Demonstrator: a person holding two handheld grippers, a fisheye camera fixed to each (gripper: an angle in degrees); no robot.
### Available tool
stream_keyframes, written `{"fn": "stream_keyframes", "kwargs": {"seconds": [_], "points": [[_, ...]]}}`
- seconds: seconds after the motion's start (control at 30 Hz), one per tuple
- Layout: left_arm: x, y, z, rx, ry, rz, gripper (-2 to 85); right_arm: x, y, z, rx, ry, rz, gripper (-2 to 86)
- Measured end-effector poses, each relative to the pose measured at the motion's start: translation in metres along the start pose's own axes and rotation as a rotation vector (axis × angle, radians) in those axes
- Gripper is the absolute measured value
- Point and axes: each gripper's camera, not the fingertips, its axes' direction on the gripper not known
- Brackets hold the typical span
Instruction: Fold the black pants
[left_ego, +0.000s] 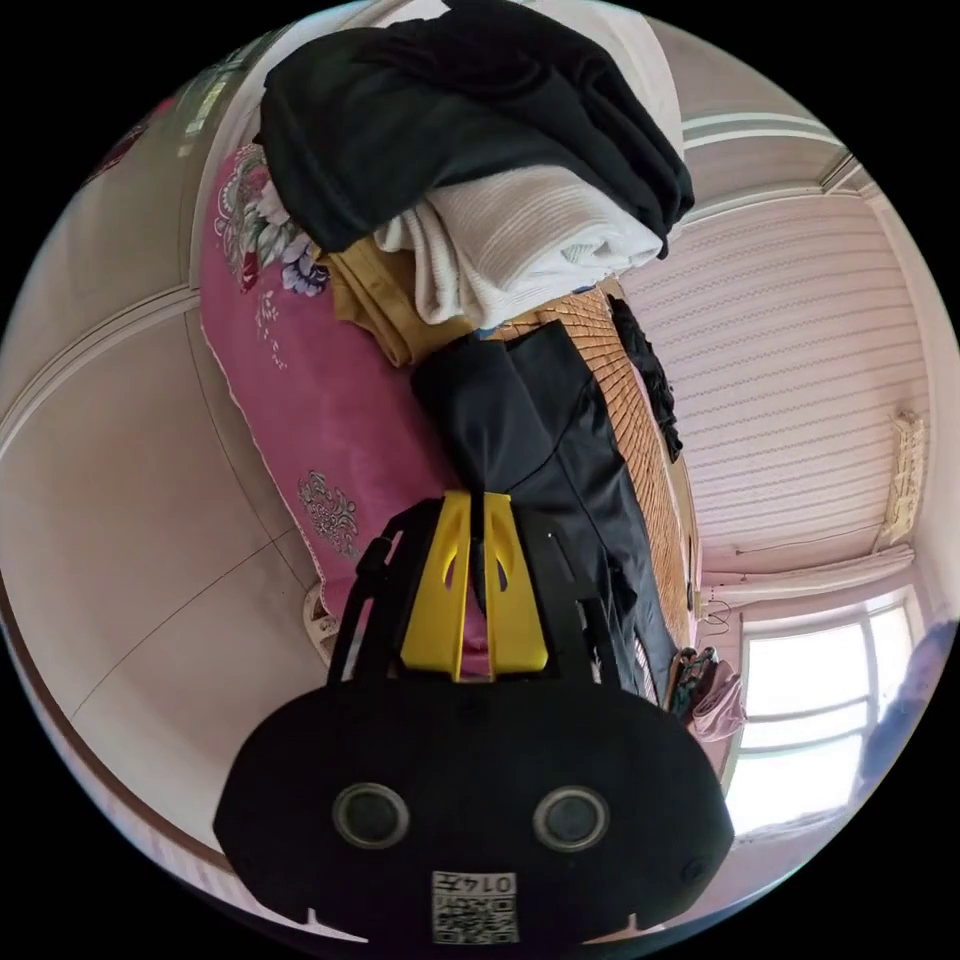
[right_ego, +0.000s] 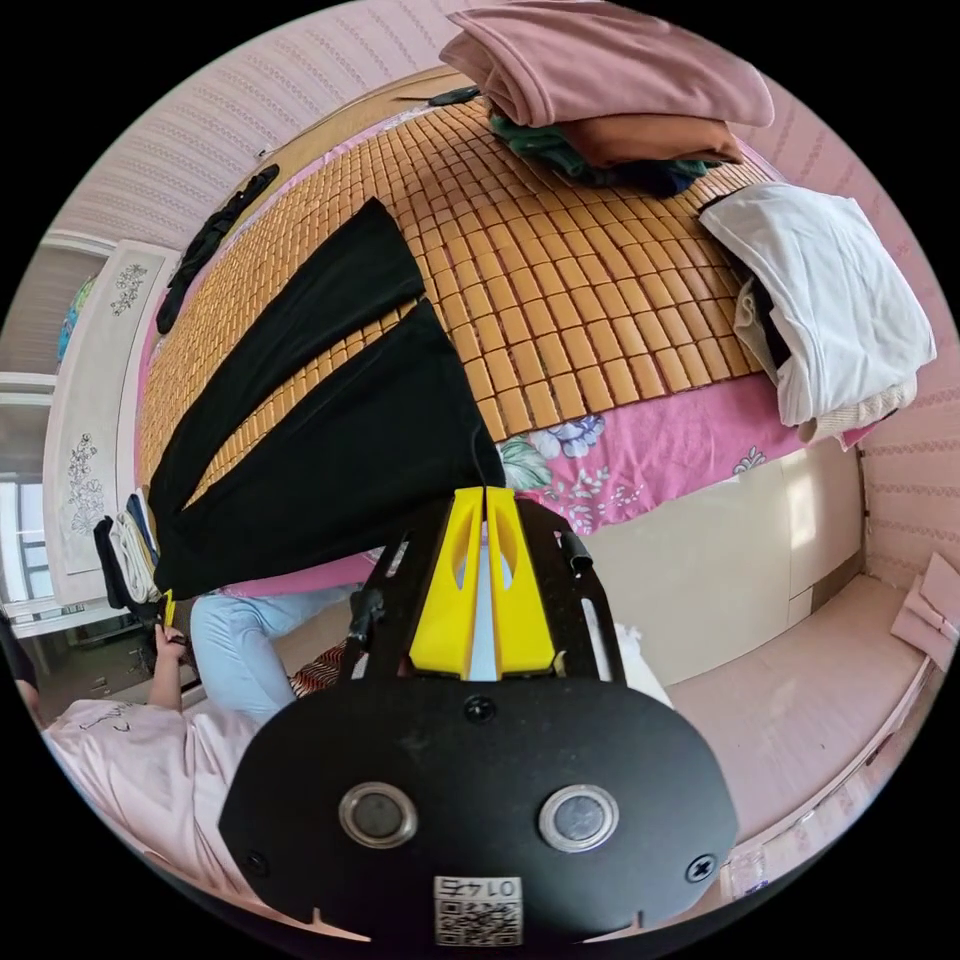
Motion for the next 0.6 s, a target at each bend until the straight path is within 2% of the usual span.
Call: {"fn": "stream_keyframes", "kwargs": {"seconds": [0.1,0.27,0.47,0.6], "points": [[0.023,-0.008,-0.028,-0.008,0.051,0.087,-0.8,-0.010,-0.009,-0.011,0.014,0.029,-0.042,-0.1],[0.100,-0.026,-0.059,-0.028,-0.022,0.337,-0.9,-0.030,-0.040,-0.033,0.063,0.074,-0.131,-0.1],[0.169,-0.048,-0.059,0.045,-0.040,0.432,-0.9,-0.060,-0.106,-0.059,0.159,0.077,-0.207,-0.2],[0.199,-0.079,-0.027,0.004,-0.030,0.438,-0.7,-0.084,-0.162,-0.057,0.167,0.096,-0.249,-0.1]]}}
